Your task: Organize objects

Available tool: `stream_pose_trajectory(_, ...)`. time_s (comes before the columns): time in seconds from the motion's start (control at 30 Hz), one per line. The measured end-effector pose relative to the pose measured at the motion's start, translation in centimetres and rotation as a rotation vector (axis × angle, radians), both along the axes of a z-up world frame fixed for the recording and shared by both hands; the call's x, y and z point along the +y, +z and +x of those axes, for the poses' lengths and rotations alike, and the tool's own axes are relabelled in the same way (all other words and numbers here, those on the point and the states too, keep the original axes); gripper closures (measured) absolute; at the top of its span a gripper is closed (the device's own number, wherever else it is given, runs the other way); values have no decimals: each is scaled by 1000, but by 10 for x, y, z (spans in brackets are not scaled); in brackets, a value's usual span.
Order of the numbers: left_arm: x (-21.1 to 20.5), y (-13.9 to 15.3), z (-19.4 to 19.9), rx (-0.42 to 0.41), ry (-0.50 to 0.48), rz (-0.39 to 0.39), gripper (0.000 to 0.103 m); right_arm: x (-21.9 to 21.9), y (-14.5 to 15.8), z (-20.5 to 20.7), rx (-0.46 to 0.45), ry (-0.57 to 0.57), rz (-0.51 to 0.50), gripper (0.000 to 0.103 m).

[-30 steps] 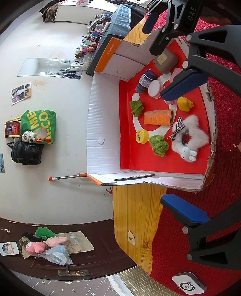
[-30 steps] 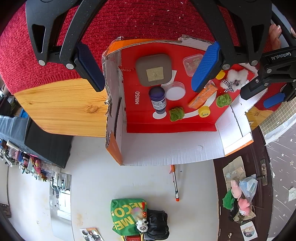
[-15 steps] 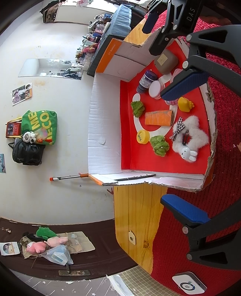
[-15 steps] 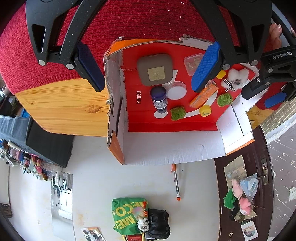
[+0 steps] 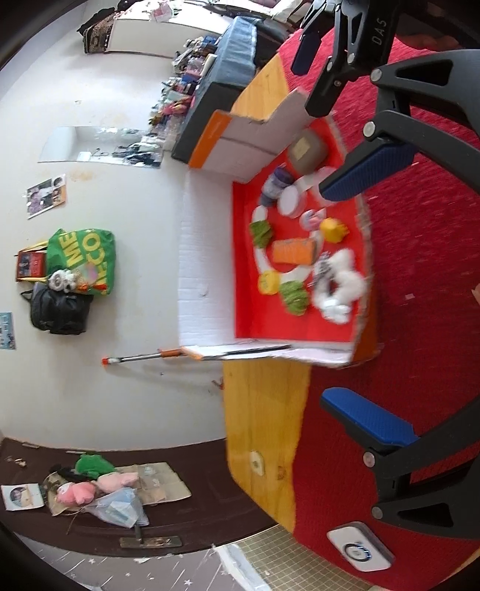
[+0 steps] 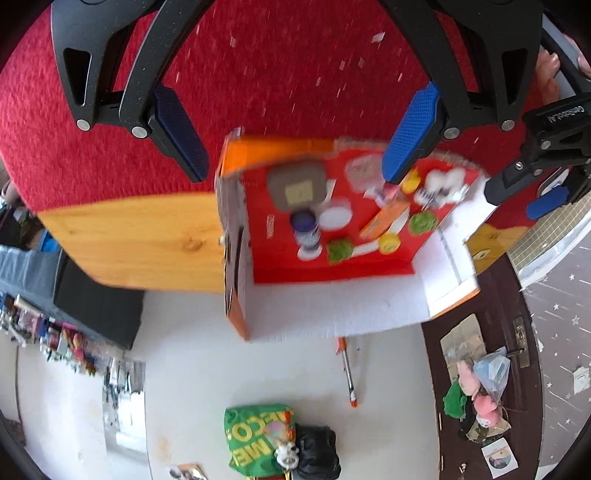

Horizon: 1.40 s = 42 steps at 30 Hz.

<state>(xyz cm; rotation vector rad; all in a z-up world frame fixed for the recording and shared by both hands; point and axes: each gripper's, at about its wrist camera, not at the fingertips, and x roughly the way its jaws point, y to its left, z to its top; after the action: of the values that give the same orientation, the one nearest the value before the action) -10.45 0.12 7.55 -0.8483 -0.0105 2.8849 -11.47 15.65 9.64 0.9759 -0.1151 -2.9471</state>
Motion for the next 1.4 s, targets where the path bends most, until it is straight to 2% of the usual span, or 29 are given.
stream_pose_trajectory(0.1, 2, -11, 7, -78, -17, 2, 0, -1, -6, 12, -45, 2, -7, 7)
stream_pose_trajectory(0.23, 5, -29, 10, -170, -22, 0, 0, -3, -22, 14, -150, -15, 8, 7)
stream_pose_trajectory(0.47, 14, -56, -6, -299, 25, -77, 0, 7, -49, 0, -288, -98, 23, 7)
stream_pose_trajectory(0.53, 16, -62, -10, -331, 31, -94, 0, 6, -53, 0, -292, -104, 48, 7)
stream_pose_trajectory(0.67, 13, -63, -15, -352, 59, -64, 0, 1, -54, 0, -304, -105, 90, 6)
stream_pose_trajectory(0.9, 13, -63, -14, -337, 78, -60, 0, 2, -56, -2, -319, -122, 88, 0)
stream_pose_trajectory(1.4, 14, -63, -17, -334, 77, -60, 0, 3, -55, -3, -319, -124, 86, 0)
